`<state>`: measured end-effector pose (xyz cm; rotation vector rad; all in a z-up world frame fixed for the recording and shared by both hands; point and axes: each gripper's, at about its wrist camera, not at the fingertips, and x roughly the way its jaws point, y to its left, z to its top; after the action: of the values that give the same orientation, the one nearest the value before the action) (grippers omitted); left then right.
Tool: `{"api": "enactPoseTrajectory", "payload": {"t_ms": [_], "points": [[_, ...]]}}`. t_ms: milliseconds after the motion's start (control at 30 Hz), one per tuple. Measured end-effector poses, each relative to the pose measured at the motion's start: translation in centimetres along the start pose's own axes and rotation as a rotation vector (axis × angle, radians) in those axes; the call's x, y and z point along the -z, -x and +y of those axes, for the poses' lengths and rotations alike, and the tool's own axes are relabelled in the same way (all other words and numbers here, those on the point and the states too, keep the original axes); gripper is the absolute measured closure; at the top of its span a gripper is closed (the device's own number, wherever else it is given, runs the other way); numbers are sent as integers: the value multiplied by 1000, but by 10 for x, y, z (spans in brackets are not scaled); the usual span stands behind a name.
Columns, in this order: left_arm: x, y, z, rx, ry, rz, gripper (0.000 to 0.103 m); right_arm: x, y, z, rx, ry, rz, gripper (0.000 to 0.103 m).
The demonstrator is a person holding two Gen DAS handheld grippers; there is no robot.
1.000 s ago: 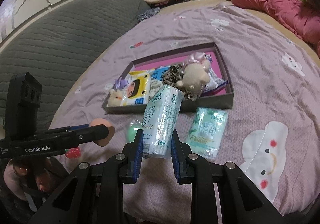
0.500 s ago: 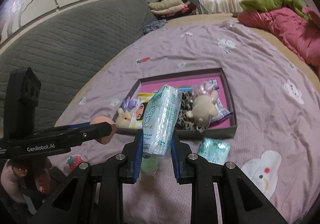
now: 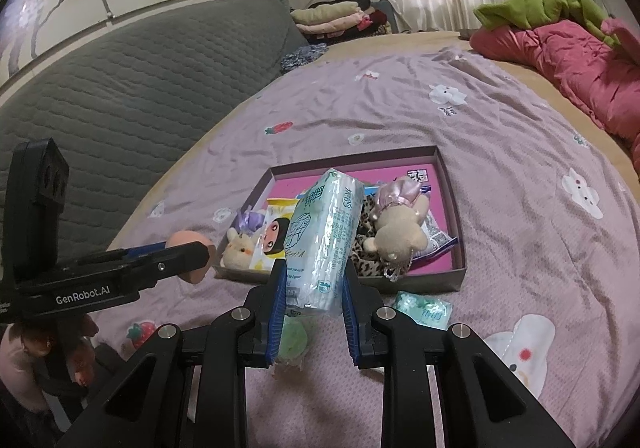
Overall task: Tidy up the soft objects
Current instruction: 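Carry the peach sponge and white tissue pack into the tray with both tools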
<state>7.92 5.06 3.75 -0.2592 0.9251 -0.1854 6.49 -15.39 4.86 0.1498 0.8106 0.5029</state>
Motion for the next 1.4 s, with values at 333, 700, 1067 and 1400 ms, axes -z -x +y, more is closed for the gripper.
{"api": "enactPoseTrajectory", "payload": {"t_ms": [333,700,1067,1400], "points": [[-3,-8,15,-17,34,-2,52,-8,-6,-4,12,0,-3,77],[-18,-38,29,-40,52,17,52,-24,-39,-9,0,-14,14,77],[-27,-87,24,-57,11,87,52,-33,-82,-19,1,-29,52,77],[-23,-108,26,-64,-4,123,52,-28,-112,-18,-20,-17,106,77]]}}
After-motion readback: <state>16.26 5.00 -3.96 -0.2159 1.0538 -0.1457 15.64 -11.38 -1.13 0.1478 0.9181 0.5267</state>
